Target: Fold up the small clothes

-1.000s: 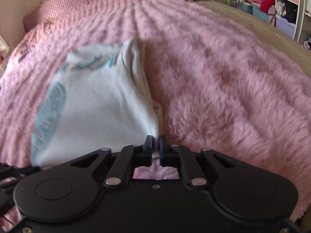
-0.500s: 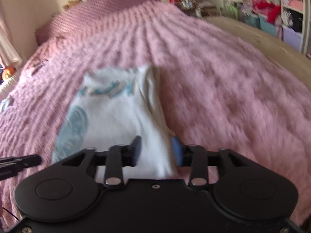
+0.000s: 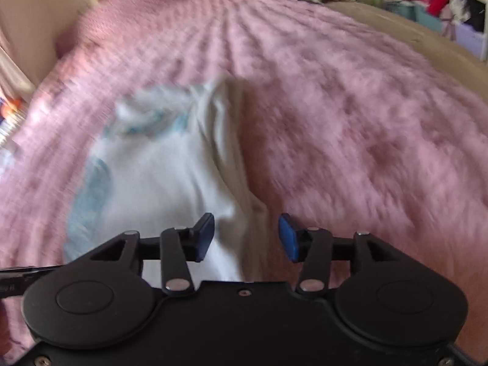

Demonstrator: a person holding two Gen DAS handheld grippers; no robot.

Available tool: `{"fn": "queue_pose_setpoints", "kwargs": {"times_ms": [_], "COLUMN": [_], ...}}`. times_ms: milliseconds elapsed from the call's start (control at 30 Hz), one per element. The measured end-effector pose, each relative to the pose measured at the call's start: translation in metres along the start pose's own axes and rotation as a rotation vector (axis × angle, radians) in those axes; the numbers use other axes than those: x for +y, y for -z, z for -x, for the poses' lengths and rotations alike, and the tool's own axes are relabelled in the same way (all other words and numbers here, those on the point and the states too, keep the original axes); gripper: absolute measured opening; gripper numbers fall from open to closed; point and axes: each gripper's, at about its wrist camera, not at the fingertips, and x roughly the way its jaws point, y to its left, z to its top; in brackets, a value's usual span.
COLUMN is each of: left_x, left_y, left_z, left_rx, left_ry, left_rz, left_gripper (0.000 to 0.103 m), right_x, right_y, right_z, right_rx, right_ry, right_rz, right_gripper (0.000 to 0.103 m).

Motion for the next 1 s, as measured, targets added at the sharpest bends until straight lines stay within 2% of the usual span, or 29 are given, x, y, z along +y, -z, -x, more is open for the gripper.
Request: {"fn": "queue_pose_setpoints", "kwargs": {"times_ms": [33, 100, 167, 300, 400, 467, 533, 633, 700, 833, 1000], "left_x": [0.004, 0.018, 0.039, 0.089, 0.109, 0.118, 0.122, 0.124, 0.12, 0.106, 0.099], "left_y": [-0.009, -0.028, -0.043, -0.055, -0.053, -0.053, -0.056, -0.067, -0.075, -0.089, -0.101], "left_z": [0.007, 0.014, 0.008, -0.021, -0.041, -0.052, -0.06, -0.076, -0.084, -0.103, -0.125], "left_rx": [-0.034, -0.088, -0.106, -0.054, -0.027, -0.011, -0.009, 0.01, 0.021, 0.054, 0.081], "left_ry": [-0.002, 0.0, 0.004, 0.107, 0.218, 0.243, 0.275, 0.324, 0.325, 0.319, 0.302], "left_rz": [0.017, 0.059, 0.135, 0.379, 0.504, 0.561, 0.589, 0.621, 0.608, 0.566, 0.576], "left_gripper": [0.045, 0.05, 0.05, 0.049, 0.05, 0.05, 0.05, 0.051, 0.056, 0.067, 0.069], "right_x": [-0.005, -0.015, -0.025, -0.041, -0.058, -0.063, -0.064, -0.057, -0.05, -0.036, -0.028], "right_y": [-0.007, -0.023, -0.035, -0.05, -0.052, -0.051, -0.048, -0.046, -0.048, -0.052, -0.057], "right_z": [0.0, -0.005, -0.015, -0.051, -0.072, -0.085, -0.094, -0.104, -0.108, -0.125, -0.137], "right_rx": [-0.007, -0.012, -0.018, 0.027, 0.061, 0.087, 0.109, 0.13, 0.13, 0.153, 0.148], "right_ry": [-0.05, -0.15, -0.23, -0.321, -0.398, -0.418, -0.423, -0.498, -0.532, -0.526, -0.533], "right_rz": [-0.026, -0.079, -0.115, -0.245, -0.367, -0.402, -0.418, -0.435, -0.435, -0.397, -0.42], "right_gripper": [0.05, 0.051, 0.052, 0.054, 0.054, 0.055, 0.055, 0.059, 0.068, 0.069, 0.069]}}
